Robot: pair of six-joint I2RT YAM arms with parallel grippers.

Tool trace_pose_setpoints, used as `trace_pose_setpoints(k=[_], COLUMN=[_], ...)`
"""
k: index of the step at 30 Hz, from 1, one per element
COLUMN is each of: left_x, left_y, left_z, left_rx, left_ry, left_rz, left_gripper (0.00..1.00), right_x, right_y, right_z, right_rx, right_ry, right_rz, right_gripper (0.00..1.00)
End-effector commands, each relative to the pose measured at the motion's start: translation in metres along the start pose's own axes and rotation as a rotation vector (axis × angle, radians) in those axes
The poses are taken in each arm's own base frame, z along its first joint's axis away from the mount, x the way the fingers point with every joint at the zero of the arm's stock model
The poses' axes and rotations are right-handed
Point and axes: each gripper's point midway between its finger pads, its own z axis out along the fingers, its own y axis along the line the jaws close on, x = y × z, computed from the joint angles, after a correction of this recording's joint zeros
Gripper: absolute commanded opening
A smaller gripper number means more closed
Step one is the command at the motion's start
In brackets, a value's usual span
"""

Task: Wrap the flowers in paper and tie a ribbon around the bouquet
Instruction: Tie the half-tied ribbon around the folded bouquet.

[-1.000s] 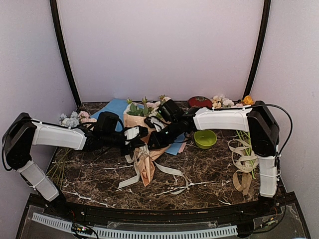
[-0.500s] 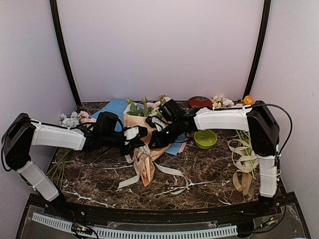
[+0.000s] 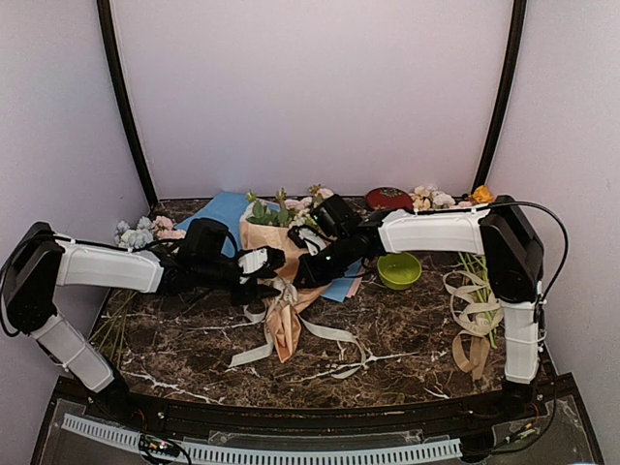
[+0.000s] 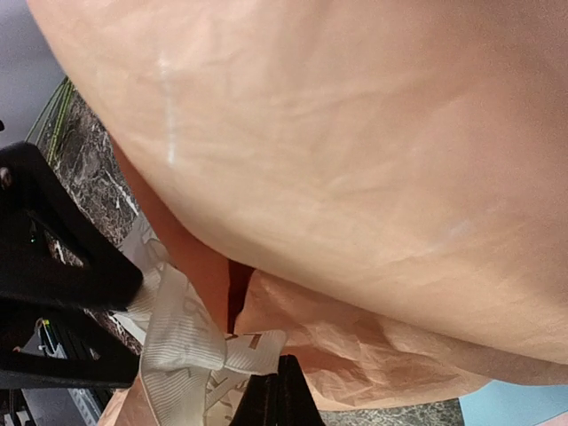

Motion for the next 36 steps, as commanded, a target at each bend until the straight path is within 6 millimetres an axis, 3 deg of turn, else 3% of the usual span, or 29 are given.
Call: trace_pose_setpoints(k=[1,6,10,13,15,18,26,29,31,33,36], left_x=[-0.013,0.012,0.052,0.065,0.072,0.086,0.099,0.101,0.099,0.096,0.089], left_y=[-0.001,-0.017,-0.022,-0.028,-0.032,-0.023,-0.015,-0.015,-0.015,-0.017,-0.016], left_z=[-0.025,-0.041,-0.049,-0.054,-0.052,-0.043,-0.018,-0.018,-0.019,-0.02,-0.023], left_rx=[0.014,0.031,-0.028,-0.035,-0.021,-0.068,-0.072,-0.078,-0.082,-0.072,-0.081], left_ry=[-0.008,0.098,0.256,0.296,0.319,0.366,0.391,0.39,0.372,0.355,0.329], left_rz=[-0.038,-0.114,-0.178,-0.197,-0.214,-0.237,-0.251,-0.252,-0.242,-0.23,-0.226], left_gripper=[0.56,0.72,0.73,0.73,0.74,0.72,0.68,0.59,0.48,0.33,0.02], right_x=[-0.011,-0.013,-0.014,-0.013,-0.013,-0.014,-0.018,-0.018,-0.018,-0.017,-0.018], right_y=[0.002,0.005,0.008,0.01,0.011,0.013,0.016,0.017,0.018,0.017,0.014], right_z=[-0.018,-0.021,-0.02,-0.019,-0.019,-0.018,-0.023,-0.023,-0.022,-0.022,-0.024], right_rx=[0.021,0.021,0.016,0.01,0.011,0.008,0.014,0.009,0.004,0.005,0.023], right_ry=[-0.047,-0.058,-0.06,-0.058,-0.058,-0.062,-0.084,-0.088,-0.091,-0.092,-0.1], right_rz=[-0.019,-0.028,-0.034,-0.04,-0.045,-0.047,-0.051,-0.048,-0.048,-0.048,-0.044], right_gripper=[0.0,0.0,0.0,0.0,0.0,0.0,0.0,0.0,0.0,0.0,0.0])
